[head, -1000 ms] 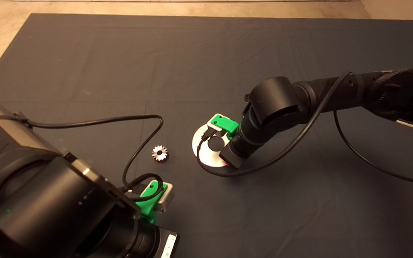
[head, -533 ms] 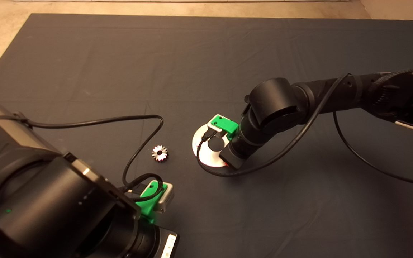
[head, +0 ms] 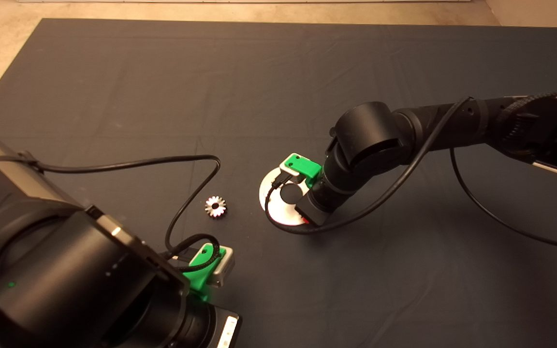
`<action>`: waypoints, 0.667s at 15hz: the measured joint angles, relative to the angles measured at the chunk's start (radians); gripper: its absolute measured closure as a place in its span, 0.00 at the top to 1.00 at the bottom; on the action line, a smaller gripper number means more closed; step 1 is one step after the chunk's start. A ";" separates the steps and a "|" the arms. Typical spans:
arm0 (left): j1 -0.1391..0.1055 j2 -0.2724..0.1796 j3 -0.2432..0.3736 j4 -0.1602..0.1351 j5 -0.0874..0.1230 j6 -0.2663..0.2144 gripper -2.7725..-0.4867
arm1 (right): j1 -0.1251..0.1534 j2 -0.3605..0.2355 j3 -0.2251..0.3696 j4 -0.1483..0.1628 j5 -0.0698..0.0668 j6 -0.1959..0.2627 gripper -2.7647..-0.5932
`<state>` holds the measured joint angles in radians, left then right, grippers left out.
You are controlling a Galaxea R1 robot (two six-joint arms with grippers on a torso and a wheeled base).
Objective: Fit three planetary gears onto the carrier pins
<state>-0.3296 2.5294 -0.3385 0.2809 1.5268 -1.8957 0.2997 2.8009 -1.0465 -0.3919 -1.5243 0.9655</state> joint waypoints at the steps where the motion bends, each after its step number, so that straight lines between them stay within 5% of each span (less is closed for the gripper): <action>1: 0.000 0.000 0.000 0.000 0.000 0.000 0.30 | 0.000 0.000 -0.003 0.000 0.001 0.000 0.13; 10: 0.000 -0.003 0.000 0.000 0.000 0.000 0.30 | 0.005 -0.012 -0.016 0.000 0.014 -0.004 0.13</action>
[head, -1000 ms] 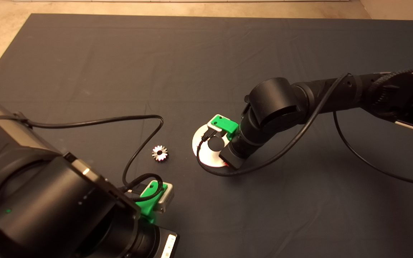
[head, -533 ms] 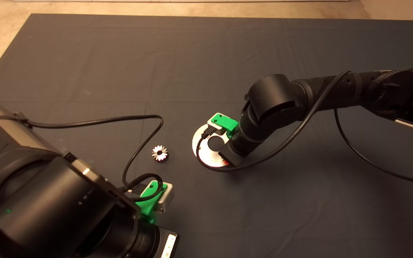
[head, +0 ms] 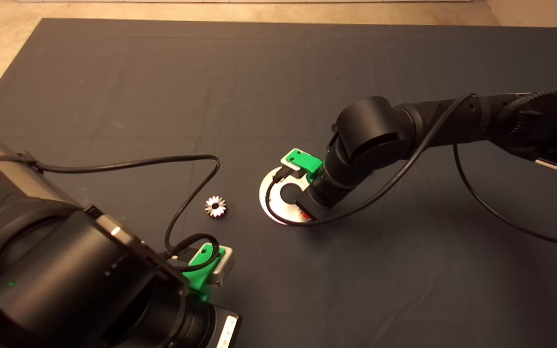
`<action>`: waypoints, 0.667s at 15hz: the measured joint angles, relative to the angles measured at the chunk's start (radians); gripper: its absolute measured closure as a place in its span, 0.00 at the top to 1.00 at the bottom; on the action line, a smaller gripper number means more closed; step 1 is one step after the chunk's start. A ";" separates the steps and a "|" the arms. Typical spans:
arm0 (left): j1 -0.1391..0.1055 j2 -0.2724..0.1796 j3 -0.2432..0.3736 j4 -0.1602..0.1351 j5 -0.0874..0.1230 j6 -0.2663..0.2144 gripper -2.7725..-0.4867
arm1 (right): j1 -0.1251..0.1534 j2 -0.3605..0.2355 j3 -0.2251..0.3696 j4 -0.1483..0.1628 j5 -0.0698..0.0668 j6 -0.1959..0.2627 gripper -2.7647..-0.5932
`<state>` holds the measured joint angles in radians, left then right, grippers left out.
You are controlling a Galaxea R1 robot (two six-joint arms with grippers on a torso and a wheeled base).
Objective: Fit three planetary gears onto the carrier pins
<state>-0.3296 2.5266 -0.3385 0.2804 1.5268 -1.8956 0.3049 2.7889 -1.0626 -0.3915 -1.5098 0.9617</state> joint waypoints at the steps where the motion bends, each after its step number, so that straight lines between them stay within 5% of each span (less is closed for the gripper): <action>1: 0.000 0.000 0.000 0.000 0.000 0.000 0.30 | 0.000 -0.002 0.000 0.000 0.002 0.000 0.13; 10: 0.000 -0.008 0.000 0.000 0.000 0.000 0.30 | 0.000 -0.017 0.009 -0.001 0.013 0.000 0.13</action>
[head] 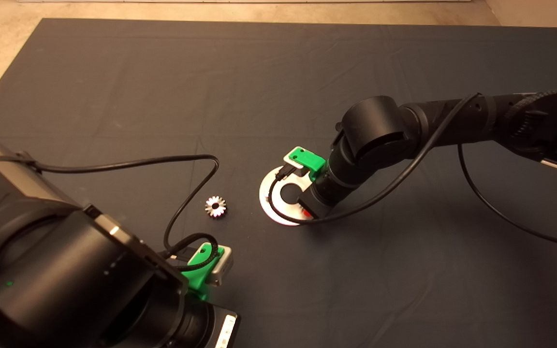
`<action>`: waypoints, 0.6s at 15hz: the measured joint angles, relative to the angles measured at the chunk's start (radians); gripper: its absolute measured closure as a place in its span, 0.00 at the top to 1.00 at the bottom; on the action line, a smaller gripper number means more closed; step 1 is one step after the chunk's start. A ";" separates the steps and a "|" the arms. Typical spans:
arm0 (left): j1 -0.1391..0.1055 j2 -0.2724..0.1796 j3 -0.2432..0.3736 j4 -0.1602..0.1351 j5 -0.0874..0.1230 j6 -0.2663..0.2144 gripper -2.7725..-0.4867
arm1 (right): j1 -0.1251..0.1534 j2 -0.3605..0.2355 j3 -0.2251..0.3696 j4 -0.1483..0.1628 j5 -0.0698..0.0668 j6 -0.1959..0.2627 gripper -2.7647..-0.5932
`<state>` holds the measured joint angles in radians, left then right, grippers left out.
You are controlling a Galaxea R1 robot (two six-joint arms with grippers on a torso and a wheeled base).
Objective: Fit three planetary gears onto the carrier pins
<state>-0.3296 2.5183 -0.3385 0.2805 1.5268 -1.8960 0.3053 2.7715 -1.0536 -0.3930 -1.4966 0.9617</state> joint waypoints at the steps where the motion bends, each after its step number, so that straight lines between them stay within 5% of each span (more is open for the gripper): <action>1: 0.000 0.000 0.000 0.000 0.000 0.000 0.30 | 0.000 -0.001 0.002 0.000 -0.001 0.000 0.14; 4: 0.000 -0.002 0.000 0.000 0.000 0.000 0.30 | -0.003 -0.004 0.009 -0.001 -0.019 0.000 0.13; 9: 0.000 -0.003 0.000 0.000 0.000 0.000 0.30 | -0.003 -0.007 0.012 -0.001 -0.020 0.000 0.13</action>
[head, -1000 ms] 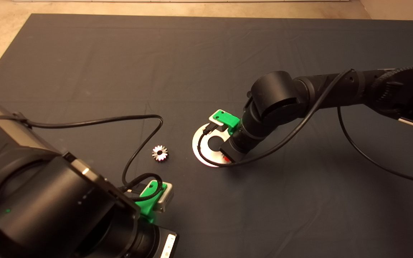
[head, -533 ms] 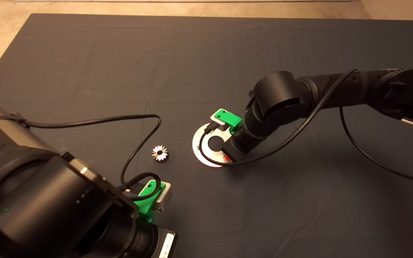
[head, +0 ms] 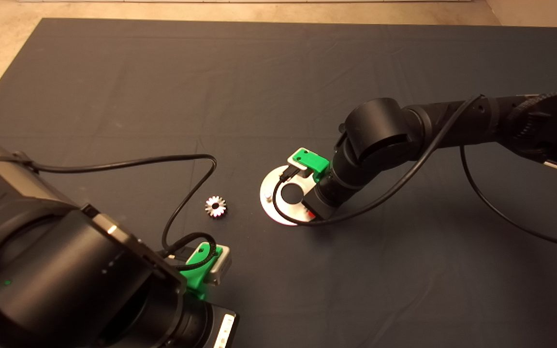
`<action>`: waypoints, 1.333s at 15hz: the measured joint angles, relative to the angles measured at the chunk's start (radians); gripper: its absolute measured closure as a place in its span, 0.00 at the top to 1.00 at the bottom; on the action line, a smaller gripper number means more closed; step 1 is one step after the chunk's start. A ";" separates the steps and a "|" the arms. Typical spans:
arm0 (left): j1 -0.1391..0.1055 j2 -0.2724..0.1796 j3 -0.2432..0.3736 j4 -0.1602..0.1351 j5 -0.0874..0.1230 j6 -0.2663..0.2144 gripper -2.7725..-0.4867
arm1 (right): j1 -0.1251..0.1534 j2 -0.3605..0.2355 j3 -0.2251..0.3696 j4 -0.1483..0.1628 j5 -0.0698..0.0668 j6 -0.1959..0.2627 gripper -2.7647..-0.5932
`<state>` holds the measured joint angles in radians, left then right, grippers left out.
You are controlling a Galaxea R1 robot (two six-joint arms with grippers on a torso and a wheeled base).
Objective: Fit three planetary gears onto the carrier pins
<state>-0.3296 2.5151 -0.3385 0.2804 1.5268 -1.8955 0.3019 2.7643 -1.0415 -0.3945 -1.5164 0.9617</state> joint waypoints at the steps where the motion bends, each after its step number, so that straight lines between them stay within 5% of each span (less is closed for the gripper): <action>1: 0.000 0.000 0.000 0.000 0.000 0.000 0.30 | 0.000 0.000 0.001 0.000 0.000 0.000 0.13; 20: 0.000 0.000 0.000 0.000 0.000 0.000 0.30 | 0.000 0.000 0.004 -0.001 -0.002 0.000 0.16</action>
<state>-0.3296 2.5151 -0.3385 0.2809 1.5268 -1.8958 0.3015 2.7647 -1.0370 -0.3953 -1.5187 0.9617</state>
